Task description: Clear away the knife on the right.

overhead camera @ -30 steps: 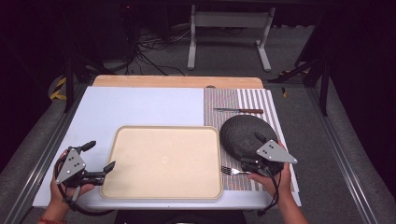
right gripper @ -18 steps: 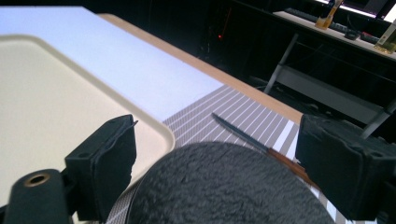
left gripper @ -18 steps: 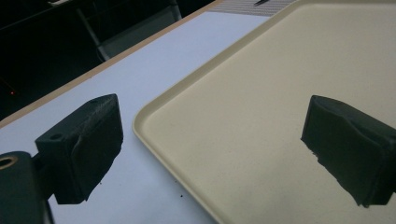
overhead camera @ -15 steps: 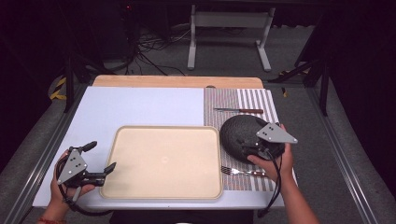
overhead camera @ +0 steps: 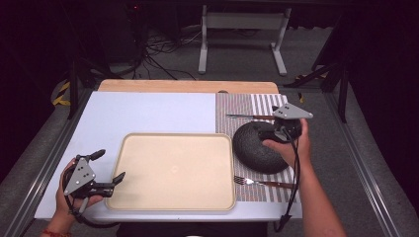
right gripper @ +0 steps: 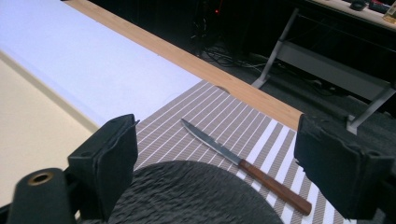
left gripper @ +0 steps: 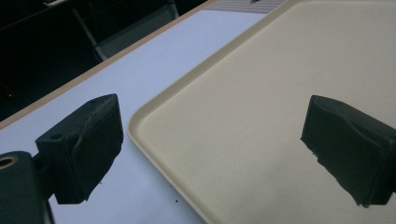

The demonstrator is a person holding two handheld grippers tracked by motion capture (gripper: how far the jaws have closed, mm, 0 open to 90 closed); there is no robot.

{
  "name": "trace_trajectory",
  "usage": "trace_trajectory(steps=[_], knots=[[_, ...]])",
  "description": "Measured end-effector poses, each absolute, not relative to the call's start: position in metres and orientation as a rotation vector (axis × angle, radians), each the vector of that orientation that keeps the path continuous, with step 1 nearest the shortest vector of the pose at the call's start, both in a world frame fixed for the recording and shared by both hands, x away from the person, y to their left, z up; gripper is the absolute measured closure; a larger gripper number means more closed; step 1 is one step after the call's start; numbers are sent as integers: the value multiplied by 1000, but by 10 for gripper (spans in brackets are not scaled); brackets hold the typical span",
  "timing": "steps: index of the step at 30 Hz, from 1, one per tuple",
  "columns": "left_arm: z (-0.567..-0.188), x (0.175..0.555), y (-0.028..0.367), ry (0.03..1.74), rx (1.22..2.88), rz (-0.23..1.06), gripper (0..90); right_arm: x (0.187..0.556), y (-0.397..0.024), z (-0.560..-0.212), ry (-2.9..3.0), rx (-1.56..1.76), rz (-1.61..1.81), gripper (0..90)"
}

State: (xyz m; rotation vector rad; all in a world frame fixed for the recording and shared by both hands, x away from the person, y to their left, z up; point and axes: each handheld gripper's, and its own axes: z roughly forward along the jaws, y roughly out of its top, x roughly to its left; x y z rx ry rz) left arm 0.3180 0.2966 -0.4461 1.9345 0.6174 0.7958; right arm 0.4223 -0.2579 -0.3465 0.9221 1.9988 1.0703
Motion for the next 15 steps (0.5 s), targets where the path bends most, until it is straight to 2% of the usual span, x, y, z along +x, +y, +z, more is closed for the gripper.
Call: trace_trajectory(steps=[15], knots=[[-447,318,295,607,1948,783,71,493,-259,-372,2156,1022,890,207]])
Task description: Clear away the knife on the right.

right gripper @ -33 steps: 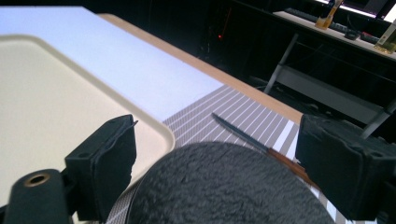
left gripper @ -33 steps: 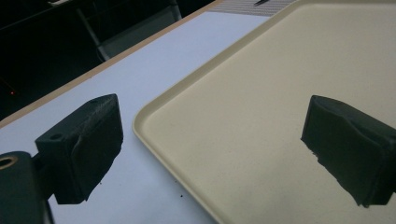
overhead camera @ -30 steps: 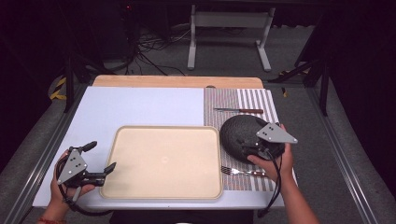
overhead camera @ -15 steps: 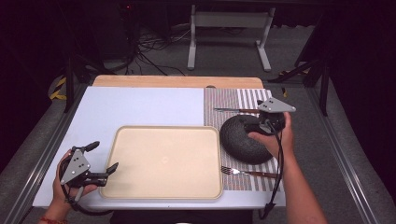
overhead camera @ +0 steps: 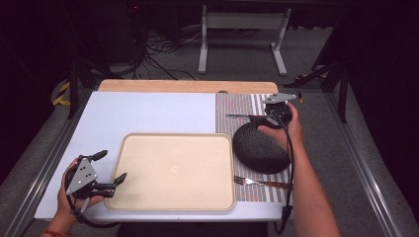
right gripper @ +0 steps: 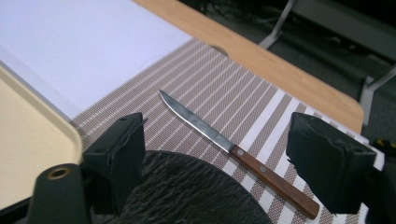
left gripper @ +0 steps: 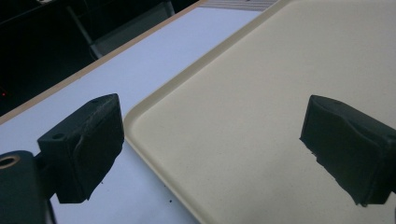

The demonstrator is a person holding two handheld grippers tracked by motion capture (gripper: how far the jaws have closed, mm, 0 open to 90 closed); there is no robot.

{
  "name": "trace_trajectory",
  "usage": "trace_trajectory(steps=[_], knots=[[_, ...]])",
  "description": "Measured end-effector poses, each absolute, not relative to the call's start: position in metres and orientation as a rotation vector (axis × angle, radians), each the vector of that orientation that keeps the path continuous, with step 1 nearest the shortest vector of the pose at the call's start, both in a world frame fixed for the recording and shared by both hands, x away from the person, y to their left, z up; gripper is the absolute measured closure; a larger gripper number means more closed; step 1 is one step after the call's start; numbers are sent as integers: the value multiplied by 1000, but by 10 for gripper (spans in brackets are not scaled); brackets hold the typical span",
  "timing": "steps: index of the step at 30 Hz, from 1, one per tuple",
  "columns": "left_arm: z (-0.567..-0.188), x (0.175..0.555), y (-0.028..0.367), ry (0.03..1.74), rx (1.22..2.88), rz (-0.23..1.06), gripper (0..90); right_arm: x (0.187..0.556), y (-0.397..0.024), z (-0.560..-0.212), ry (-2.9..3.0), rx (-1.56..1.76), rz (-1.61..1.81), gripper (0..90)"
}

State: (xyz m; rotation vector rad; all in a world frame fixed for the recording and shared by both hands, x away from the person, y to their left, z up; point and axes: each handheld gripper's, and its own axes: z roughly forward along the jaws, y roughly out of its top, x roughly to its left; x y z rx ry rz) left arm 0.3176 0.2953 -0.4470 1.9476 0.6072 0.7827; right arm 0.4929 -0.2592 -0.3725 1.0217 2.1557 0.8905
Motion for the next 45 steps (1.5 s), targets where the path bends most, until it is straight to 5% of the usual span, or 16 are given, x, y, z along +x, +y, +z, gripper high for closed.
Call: trace_trajectory(steps=[9,29,45], knots=[[-448,320,297,617,1931,763,71,546,-271,-400,2280,1128,755,239],[-452,305,305,661,1942,767,76,583,-278,-431,2356,1242,622,328],[-455,302,306,676,1965,759,83,584,-281,-432,2458,1202,735,654]])
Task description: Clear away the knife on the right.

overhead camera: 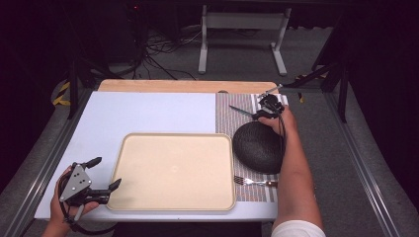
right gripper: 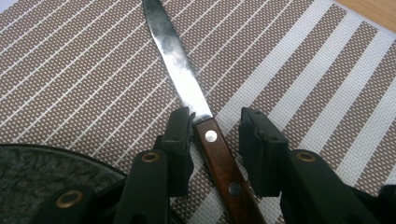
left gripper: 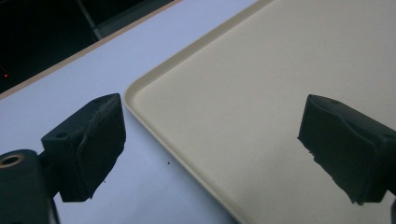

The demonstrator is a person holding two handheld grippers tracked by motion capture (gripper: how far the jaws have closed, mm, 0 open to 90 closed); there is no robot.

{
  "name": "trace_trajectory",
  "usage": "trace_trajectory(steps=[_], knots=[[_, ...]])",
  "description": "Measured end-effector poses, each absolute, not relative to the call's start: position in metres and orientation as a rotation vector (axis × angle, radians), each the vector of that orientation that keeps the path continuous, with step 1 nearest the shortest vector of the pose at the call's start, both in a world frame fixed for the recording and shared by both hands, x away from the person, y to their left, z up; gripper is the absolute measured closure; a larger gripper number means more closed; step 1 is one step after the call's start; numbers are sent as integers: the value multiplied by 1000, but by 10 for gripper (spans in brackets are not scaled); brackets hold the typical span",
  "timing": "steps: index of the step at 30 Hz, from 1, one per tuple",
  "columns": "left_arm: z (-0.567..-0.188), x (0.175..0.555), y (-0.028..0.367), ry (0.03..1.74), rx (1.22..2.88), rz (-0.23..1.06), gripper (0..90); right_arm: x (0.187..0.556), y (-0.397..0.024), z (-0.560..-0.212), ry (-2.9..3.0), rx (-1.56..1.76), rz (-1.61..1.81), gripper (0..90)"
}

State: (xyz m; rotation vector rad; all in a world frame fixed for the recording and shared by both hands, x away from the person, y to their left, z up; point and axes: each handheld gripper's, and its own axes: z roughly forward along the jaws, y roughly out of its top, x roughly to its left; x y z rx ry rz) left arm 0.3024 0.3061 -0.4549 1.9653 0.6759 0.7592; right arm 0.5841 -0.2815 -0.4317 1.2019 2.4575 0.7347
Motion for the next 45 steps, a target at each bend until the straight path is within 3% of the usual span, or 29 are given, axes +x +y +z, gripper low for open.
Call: trace_trajectory(steps=[15,45], knots=[[-456,303,305,674,1987,757,82,582,-288,-432,2450,1208,754,777],[-455,304,304,675,1993,761,87,571,-286,-424,2338,1078,712,782]])
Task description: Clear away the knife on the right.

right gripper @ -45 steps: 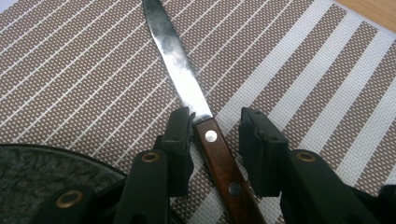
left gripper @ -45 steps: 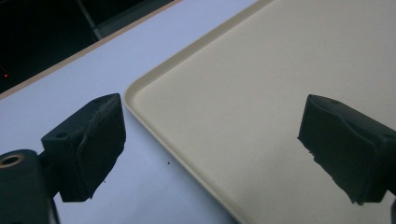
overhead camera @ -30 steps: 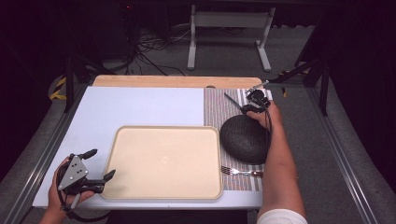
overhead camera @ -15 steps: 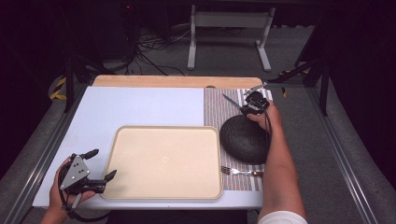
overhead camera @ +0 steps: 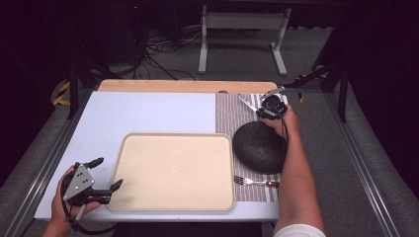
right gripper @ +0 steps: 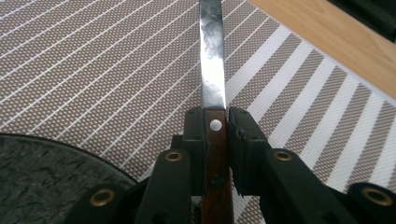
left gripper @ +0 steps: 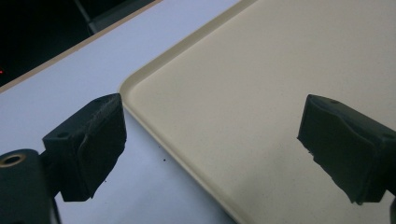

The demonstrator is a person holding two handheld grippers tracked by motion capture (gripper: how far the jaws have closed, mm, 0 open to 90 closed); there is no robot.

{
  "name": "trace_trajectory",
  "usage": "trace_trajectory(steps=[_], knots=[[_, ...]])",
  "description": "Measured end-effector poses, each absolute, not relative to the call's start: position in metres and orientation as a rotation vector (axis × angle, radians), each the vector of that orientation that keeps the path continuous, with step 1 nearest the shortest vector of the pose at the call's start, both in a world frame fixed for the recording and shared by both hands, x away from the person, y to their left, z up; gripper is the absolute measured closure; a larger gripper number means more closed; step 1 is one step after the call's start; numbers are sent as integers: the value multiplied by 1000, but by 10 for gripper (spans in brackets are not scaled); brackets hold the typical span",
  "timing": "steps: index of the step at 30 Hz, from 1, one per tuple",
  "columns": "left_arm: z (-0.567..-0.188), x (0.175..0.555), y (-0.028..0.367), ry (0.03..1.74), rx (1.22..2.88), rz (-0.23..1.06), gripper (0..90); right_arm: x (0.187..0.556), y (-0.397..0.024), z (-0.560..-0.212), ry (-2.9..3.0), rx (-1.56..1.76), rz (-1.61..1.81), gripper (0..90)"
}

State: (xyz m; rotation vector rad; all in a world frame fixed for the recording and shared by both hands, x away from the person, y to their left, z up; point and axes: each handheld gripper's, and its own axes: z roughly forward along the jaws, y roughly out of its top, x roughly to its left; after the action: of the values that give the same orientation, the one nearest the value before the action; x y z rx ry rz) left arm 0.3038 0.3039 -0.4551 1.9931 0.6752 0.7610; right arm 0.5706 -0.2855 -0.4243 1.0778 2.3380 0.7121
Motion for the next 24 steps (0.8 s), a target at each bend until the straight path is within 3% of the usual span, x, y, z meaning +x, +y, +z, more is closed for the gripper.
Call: trace_trajectory(steps=[24], knots=[[-452,304,307,689,1987,781,87,555,-296,-399,2086,1058,833,782]])
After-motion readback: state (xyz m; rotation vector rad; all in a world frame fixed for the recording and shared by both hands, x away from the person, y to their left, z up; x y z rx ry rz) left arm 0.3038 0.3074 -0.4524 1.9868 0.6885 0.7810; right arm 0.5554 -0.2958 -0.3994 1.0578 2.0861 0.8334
